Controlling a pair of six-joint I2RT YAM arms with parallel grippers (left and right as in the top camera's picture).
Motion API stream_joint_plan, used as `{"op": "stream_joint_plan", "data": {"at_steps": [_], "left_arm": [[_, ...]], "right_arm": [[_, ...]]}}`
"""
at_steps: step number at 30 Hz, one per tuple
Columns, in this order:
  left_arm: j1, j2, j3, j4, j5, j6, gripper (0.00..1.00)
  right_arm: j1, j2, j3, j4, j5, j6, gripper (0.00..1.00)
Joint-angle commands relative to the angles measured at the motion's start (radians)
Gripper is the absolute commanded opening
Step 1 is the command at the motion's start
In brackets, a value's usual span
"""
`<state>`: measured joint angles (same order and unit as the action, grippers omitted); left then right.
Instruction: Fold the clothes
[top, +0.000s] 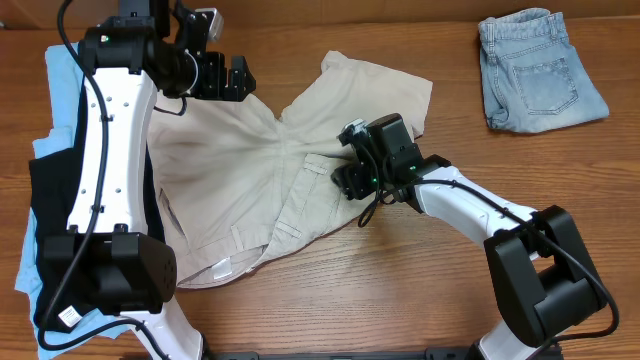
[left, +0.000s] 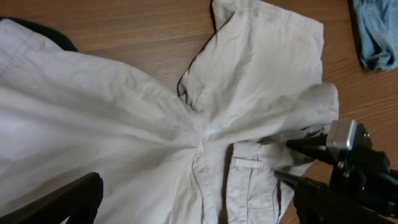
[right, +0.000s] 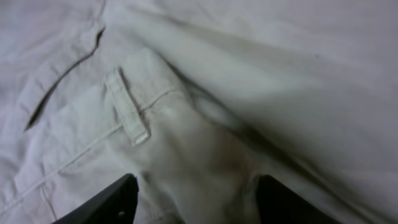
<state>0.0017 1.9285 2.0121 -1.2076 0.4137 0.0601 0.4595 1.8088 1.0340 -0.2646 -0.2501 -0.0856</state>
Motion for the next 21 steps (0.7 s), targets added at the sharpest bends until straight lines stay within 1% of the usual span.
{"op": "stream_joint_plan", "data": {"at_steps": [1,3,4,7,10,13,17,21], "left_arm": [[-0.002,-0.015,-0.018,0.006,-0.006,0.023,1.0],[-0.002,-0.015,-0.022,0.008,-0.006,0.023,1.0],[-0.002,-0.015,-0.022,0.008,-0.006,0.023,1.0],[-0.002,-0.015,-0.022,0.012,-0.006,0.023,1.0],[-0.002,-0.015,-0.022,0.022,-0.006,0.023,1.0],[-0.002,-0.015,-0.022,0.026,-0.006,0.023,1.0],[-0.002,-0.015,-0.022,0.026,-0.006,0.023,1.0],[-0.002,-0.015,-0.022,0.027,-0.006,0.024,1.0]], "right_arm": [[-0.003,-0.008,0.015,-0.021,0.005,0.011,0.39],[-0.008,-0.021,0.016,-0.066,0.006,0.053,0.12],[-0.013,-0.034,0.016,-0.09,0.004,0.081,0.04],[-0.025,-0.097,0.026,-0.178,-0.001,0.124,0.04],[-0.029,-0.177,0.043,-0.273,-0.024,0.125,0.04],[-0.029,-0.222,0.044,-0.393,-0.02,0.143,0.04],[-0.029,-0.23,0.04,-0.633,-0.021,0.25,0.04],[-0.037,-0.23,0.011,-0.862,-0.02,0.419,0.04]]}}
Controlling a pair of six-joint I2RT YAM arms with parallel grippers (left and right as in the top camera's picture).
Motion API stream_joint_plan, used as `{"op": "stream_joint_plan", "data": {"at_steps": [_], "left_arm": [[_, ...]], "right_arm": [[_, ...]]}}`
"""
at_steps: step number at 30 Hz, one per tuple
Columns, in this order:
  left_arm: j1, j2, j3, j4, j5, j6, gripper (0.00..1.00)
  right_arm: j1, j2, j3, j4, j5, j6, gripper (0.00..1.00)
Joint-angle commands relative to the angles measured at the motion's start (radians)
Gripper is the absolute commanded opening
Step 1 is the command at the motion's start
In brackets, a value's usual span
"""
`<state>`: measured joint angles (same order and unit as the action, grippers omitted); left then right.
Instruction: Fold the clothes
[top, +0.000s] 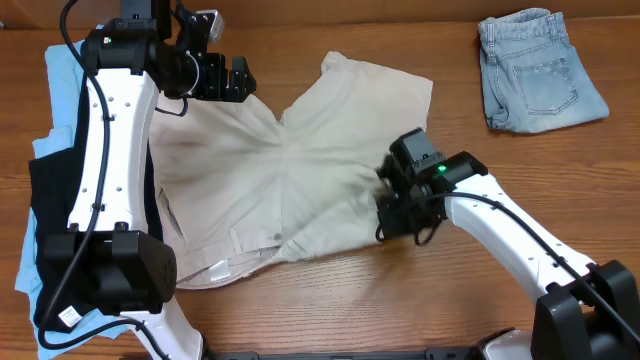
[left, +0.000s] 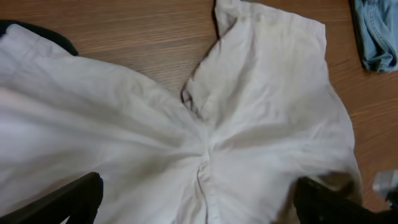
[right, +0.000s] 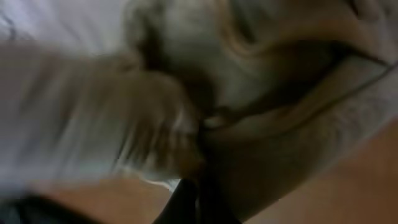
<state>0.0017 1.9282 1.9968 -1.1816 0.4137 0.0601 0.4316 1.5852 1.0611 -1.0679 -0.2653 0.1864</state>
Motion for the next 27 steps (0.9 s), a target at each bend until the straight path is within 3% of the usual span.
{"op": "stream_joint_plan", "data": {"at_steps": [1,6,10,13,16,23,27], "left_arm": [[-0.002,-0.015,-0.006,0.002,-0.006,0.028,1.0],[-0.002,-0.015,-0.006,0.002,-0.007,0.053,1.0],[-0.002,-0.015,-0.006,0.005,-0.007,0.072,1.0],[-0.002,-0.015,-0.006,0.008,-0.007,0.076,1.0],[-0.002,-0.015,-0.006,0.01,-0.007,0.076,1.0],[-0.002,-0.015,-0.006,0.011,-0.007,0.076,1.0],[-0.002,-0.015,-0.006,0.013,-0.007,0.076,1.0]], "right_arm": [[-0.01,-0.007,-0.025,-0.099,-0.005,0.175,0.04],[-0.014,-0.016,-0.025,-0.122,-0.008,0.212,0.07],[-0.048,-0.048,0.06,-0.112,-0.009,0.195,0.33],[-0.068,-0.066,0.164,-0.106,-0.017,0.13,0.47],[-0.064,-0.066,0.217,-0.044,-0.048,0.023,0.76],[-0.018,-0.001,0.158,0.002,-0.083,-0.087,0.96],[-0.012,0.014,0.088,0.021,-0.084,-0.086,0.92]]}}
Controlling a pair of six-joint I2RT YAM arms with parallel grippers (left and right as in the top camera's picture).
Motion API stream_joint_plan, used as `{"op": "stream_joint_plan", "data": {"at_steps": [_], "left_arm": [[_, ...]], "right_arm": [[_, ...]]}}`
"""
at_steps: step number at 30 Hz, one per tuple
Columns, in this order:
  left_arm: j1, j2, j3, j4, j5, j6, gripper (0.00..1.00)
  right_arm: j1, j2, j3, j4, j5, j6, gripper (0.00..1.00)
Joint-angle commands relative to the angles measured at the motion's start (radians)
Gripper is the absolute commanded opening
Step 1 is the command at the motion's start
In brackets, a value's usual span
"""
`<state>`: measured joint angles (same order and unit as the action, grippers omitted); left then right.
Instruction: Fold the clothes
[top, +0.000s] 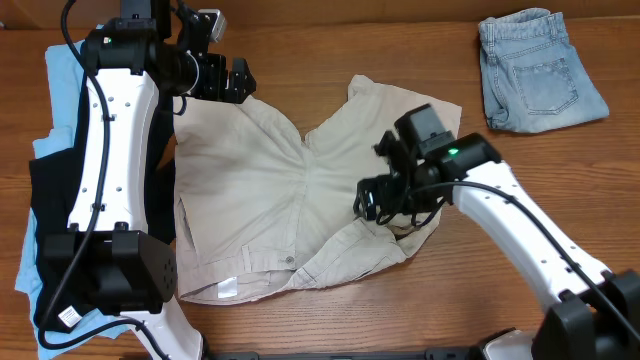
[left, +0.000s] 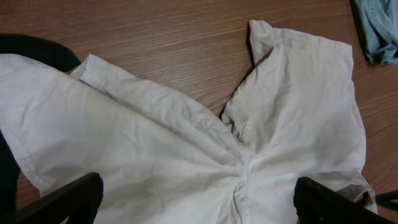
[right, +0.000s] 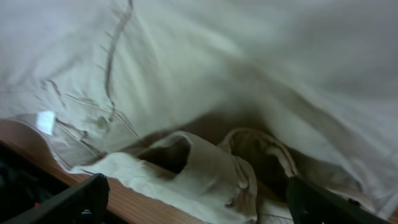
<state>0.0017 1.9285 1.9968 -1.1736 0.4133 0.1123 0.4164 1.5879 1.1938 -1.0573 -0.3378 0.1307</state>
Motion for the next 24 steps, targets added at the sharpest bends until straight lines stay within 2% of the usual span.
{"op": "stream_joint_plan", "data": {"at_steps": [1,3,4,6,8,15,21,24], "left_arm": [[-0.002,-0.015,-0.006,0.006,-0.007,0.023,1.0],[-0.002,-0.015,-0.006,0.009,-0.007,0.023,1.0],[-0.002,-0.015,-0.006,0.01,-0.006,0.023,1.0],[-0.002,-0.015,-0.006,0.009,-0.006,0.023,1.0],[-0.002,-0.015,-0.006,0.008,-0.006,0.023,1.0],[-0.002,-0.015,-0.006,0.003,-0.006,0.023,1.0],[-0.002,-0.015,-0.006,0.0,-0.006,0.023,1.0],[-0.002,-0.015,-0.006,0.0,-0.006,0.028,1.0]], "right_arm": [[0.003,0.012,-0.064,0.021,-0.015,-0.03,0.89],[0.003,0.012,-0.096,0.028,-0.034,-0.03,0.82],[0.003,0.012,-0.109,0.024,-0.053,-0.03,0.73],[0.005,0.011,-0.114,0.0,-0.102,-0.031,0.48],[0.012,-0.008,-0.114,-0.023,-0.155,-0.032,0.36],[0.136,-0.2,-0.119,-0.125,-0.171,0.065,0.34],[0.299,-0.226,-0.261,-0.108,-0.1,0.345,0.35],[0.331,-0.226,-0.317,-0.074,-0.071,0.466,0.38]]}}
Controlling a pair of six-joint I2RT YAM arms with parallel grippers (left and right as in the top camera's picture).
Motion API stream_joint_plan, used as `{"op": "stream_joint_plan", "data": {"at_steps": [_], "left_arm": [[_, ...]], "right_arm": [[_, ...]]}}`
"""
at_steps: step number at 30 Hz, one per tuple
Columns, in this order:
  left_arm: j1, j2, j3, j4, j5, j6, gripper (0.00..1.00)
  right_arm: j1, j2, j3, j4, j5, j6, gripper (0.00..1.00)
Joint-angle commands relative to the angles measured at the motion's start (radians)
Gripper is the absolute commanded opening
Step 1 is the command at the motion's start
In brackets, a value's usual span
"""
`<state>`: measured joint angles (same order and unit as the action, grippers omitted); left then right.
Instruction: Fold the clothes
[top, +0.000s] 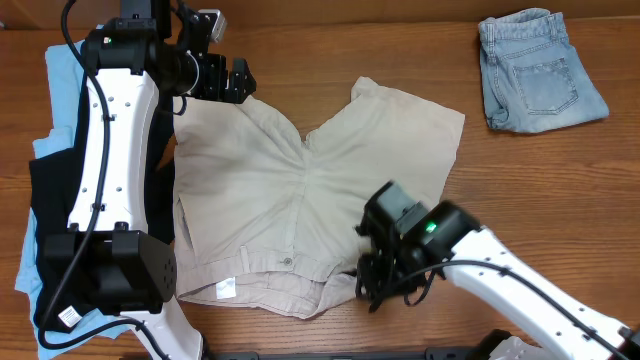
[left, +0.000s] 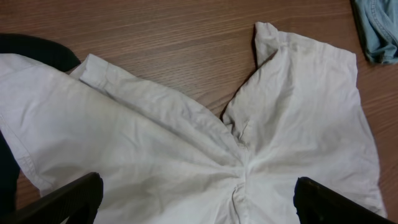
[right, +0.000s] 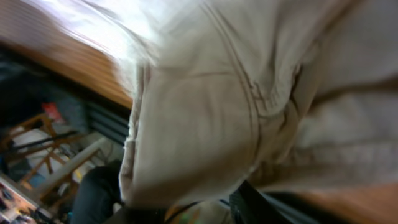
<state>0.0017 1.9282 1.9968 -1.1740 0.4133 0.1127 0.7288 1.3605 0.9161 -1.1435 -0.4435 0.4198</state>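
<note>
The beige shorts (top: 300, 190) lie spread on the wooden table, legs toward the back and waistband toward the front. My right gripper (top: 372, 282) is at the waistband's front right corner, shut on the fabric. In the right wrist view the waistband cloth (right: 205, 106) fills the space between the fingers (right: 261, 205). My left gripper (top: 226, 80) hangs open above the shorts' left leg. The left wrist view looks down on the crotch seam (left: 239, 171) between its wide fingers (left: 62, 199).
A folded pair of denim shorts (top: 540, 70) lies at the back right, its edge (left: 376, 31) in the left wrist view. A pile of blue and black clothes (top: 50, 160) covers the table's left side. The table's front edge runs just below the right gripper.
The right gripper moved from the bunched right side of the shorts to the front edge and shut on the waistband. The right half now lies flat. The left arm has not moved.
At first the right gripper was open on the crumpled middle of the shorts. Then it was shut on cloth at the right side, then open over a bunched waistband corner. Now it grips the waistband at the front and the shorts lie spread. The left gripper stayed open.
</note>
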Motion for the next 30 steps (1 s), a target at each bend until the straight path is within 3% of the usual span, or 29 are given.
{"op": "stream_joint_plan", "data": {"at_steps": [1,4,7,12,19,26,30], "left_arm": [[-0.002,-0.015,-0.006,0.0,-0.006,0.034,1.0],[-0.002,-0.015,-0.006,0.0,-0.006,0.049,1.0],[-0.003,-0.014,-0.006,0.001,-0.005,0.068,1.0],[-0.051,0.018,-0.007,0.005,-0.006,0.189,1.0],[-0.205,0.172,-0.006,0.106,-0.053,0.267,1.0],[-0.334,0.357,-0.006,0.309,-0.256,0.282,1.0],[-0.365,0.419,-0.005,0.406,-0.256,0.292,1.0]], "right_arm": [[0.019,0.002,-0.039,0.012,0.056,0.198,0.4],[-0.007,-0.014,0.0,0.013,0.182,0.242,0.48],[-0.084,-0.026,0.068,0.04,0.334,0.246,0.68],[-0.298,-0.024,0.098,0.151,0.373,0.142,0.78],[-0.629,-0.023,0.098,0.277,0.185,-0.027,0.84],[-0.684,-0.023,0.098,0.324,0.18,-0.061,0.84],[-0.684,-0.023,0.098,0.327,0.181,-0.062,0.84]]}}
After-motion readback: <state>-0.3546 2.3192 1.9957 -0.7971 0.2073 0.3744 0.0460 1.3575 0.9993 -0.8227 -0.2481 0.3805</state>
